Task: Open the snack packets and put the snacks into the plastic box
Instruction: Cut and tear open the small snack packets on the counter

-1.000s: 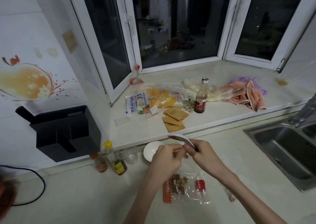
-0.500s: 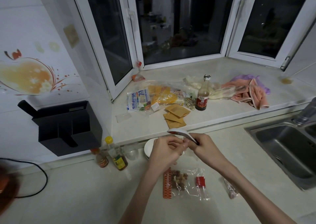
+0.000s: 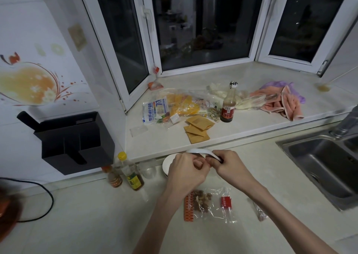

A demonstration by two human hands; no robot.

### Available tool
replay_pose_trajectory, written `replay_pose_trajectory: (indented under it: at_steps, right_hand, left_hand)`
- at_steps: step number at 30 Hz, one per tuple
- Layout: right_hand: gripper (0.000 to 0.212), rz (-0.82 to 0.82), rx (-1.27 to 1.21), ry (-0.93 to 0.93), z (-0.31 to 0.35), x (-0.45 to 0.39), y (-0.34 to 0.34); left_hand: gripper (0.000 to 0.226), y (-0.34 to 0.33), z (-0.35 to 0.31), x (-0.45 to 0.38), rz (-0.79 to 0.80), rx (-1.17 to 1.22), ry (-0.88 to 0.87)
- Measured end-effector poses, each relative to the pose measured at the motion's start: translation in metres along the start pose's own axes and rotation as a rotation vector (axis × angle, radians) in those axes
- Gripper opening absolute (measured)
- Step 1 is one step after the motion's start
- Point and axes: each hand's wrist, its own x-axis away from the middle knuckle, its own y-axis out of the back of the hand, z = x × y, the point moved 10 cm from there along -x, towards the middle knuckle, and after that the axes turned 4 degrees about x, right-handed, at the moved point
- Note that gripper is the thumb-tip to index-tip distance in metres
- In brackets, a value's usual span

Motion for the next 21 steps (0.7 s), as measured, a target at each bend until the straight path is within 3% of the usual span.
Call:
replay_pose_trajectory:
  at_steps: [4, 9, 14, 18, 21]
  right_hand:
    - [0.045, -0.033, -0.021, 0.005, 0.001, 0.001, 0.004]
    - [0.034, -0.029, -0.027, 0.004, -0.003, 0.003, 0.008]
    - [0.026, 0.043, -0.108, -0.011, -0.006, 0.004, 0.002]
    - [0.023, 0.089, -0.133, -0.022, -0.009, 0.004, 0.001]
    - [0.03, 0.093, -0.097, -0.018, -0.013, 0.005, 0.0]
  left_hand:
    - [0.029, -0.006, 0.008, -0.003, 0.012, 0.062, 0.064]
    - [0.011, -0.025, 0.033, 0.001, 0.137, 0.414, 0.321]
    - [0.015, -0.052, 0.022, 0.01, 0.375, 0.544, 0.307]
    - [0.01, -0.052, 0.013, 0.012, 0.428, 0.578, 0.242]
    - [0.011, -0.05, 0.014, 0.01, 0.363, 0.536, 0.235]
